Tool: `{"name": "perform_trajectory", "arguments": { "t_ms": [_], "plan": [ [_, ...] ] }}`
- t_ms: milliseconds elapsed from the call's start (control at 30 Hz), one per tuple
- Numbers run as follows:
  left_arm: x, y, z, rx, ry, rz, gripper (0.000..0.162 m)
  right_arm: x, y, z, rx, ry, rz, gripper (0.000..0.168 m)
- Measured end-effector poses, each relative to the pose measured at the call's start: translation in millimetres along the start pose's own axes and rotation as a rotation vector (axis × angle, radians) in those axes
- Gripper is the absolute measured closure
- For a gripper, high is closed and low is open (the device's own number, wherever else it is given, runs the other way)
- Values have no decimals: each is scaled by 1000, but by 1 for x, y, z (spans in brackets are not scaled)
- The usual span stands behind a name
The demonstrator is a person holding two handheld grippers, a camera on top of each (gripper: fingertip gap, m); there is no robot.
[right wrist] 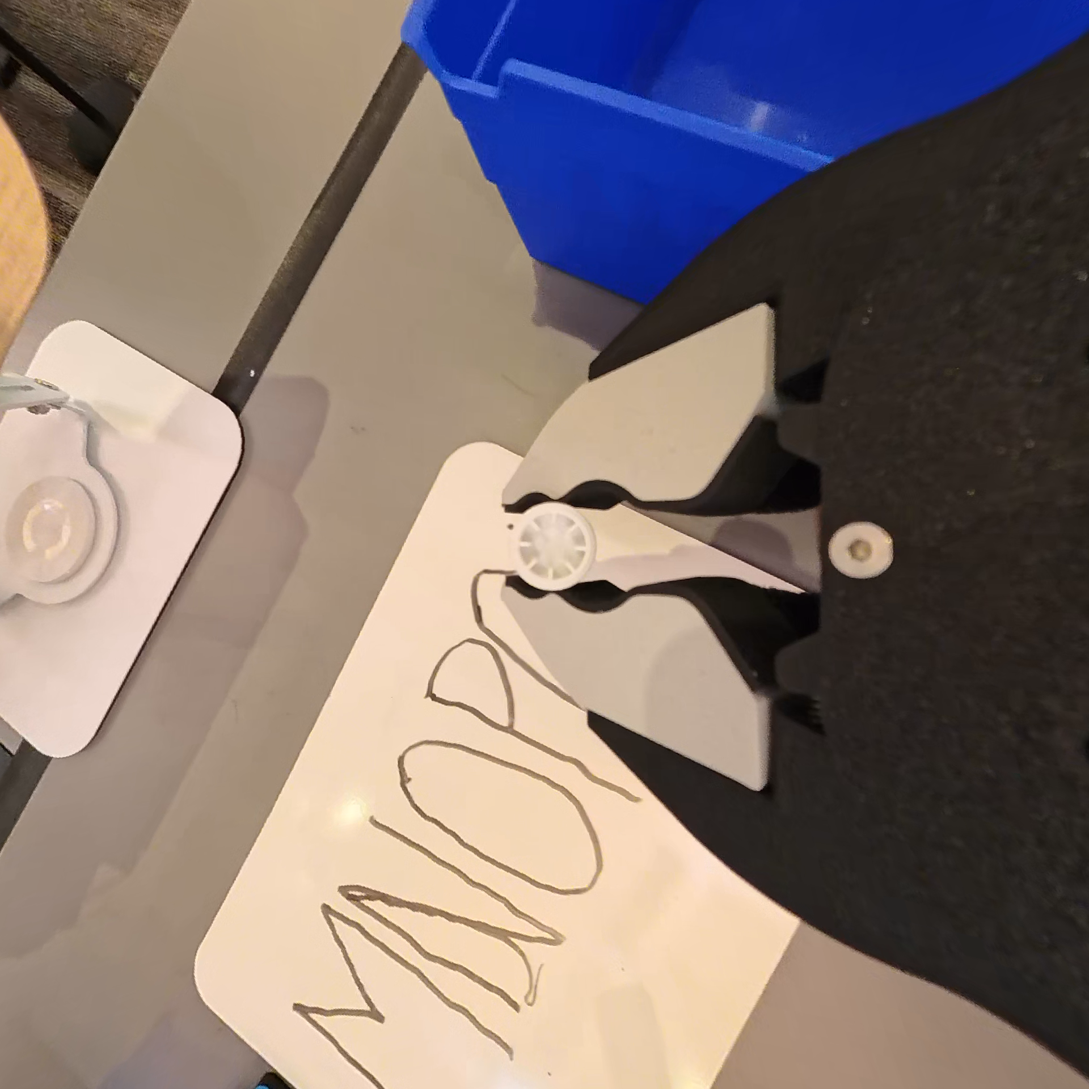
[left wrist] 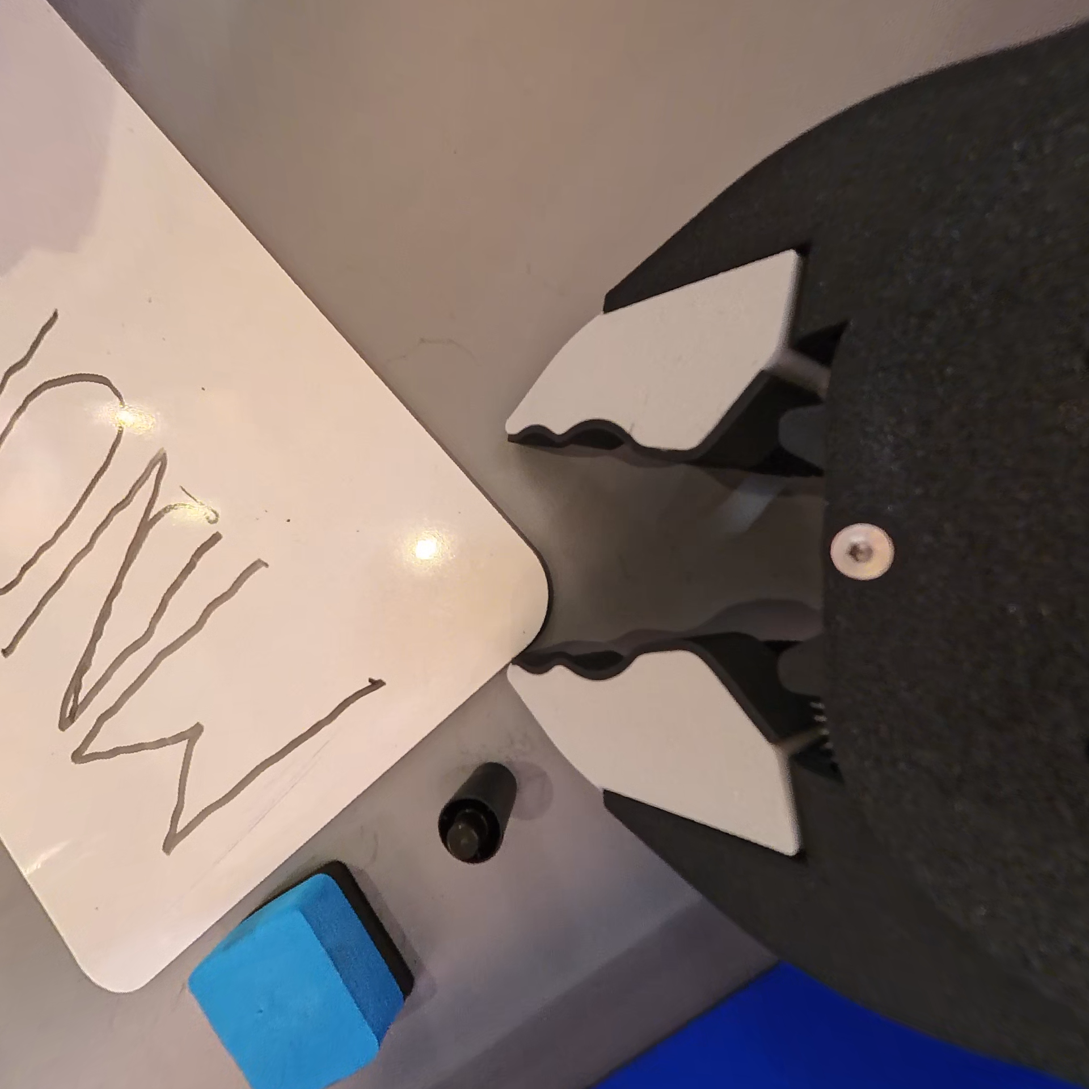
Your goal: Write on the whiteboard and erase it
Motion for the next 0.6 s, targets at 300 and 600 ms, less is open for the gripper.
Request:
{"name": "perform_trajectory", "arguments": {
  "t_ms": [300, 600],
  "plan": [
    [0, -1, 0, 0, 2, -2, 95, 24, 24, 16, 4, 17, 4, 148],
    [0, 0, 0, -2, 2, 1, 95, 51, 51, 37, 19, 22, 21, 148]
  ]
}}
Point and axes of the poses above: each gripper's, where its closed fingertips meet, x back along the fingers, z out of its underside, y = z × x across the jaws, the point moved 4 cm from there along x, back along the fingers, and after that the axes turned 14 degrees about x, right-handed, at the moved point
